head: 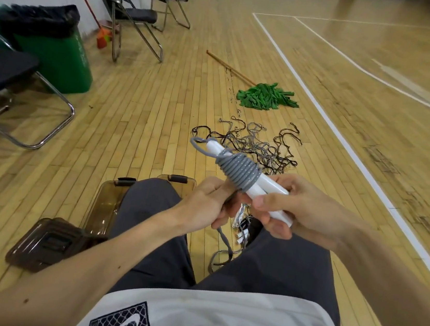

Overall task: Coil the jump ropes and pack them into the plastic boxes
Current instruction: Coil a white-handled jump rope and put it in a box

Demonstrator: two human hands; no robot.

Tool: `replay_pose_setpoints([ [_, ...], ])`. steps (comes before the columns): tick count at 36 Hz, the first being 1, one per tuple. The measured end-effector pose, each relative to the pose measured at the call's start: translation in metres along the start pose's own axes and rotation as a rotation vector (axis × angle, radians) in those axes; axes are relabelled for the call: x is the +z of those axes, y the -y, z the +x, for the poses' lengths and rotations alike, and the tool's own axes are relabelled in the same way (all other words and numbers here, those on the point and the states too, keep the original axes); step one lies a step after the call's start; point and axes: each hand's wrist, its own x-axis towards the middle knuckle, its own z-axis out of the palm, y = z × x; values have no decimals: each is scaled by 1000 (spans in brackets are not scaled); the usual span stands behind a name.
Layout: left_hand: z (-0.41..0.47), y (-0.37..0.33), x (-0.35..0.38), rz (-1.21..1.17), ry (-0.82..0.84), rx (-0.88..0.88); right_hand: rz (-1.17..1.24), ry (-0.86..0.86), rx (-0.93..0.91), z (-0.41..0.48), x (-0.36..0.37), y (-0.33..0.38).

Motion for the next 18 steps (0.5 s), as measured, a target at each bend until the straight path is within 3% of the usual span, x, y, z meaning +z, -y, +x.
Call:
replay_pose_setpoints([
  [6,1,10,-2,70,35,-74,-62,-91,6,2,-3,-2],
  [11,-4,21,1,-33,103,-124,-434,-268,40,7,-9,-10],
  [18,-9,26,8,-45,99,-174,-498,-402,50,16,-7,-33],
])
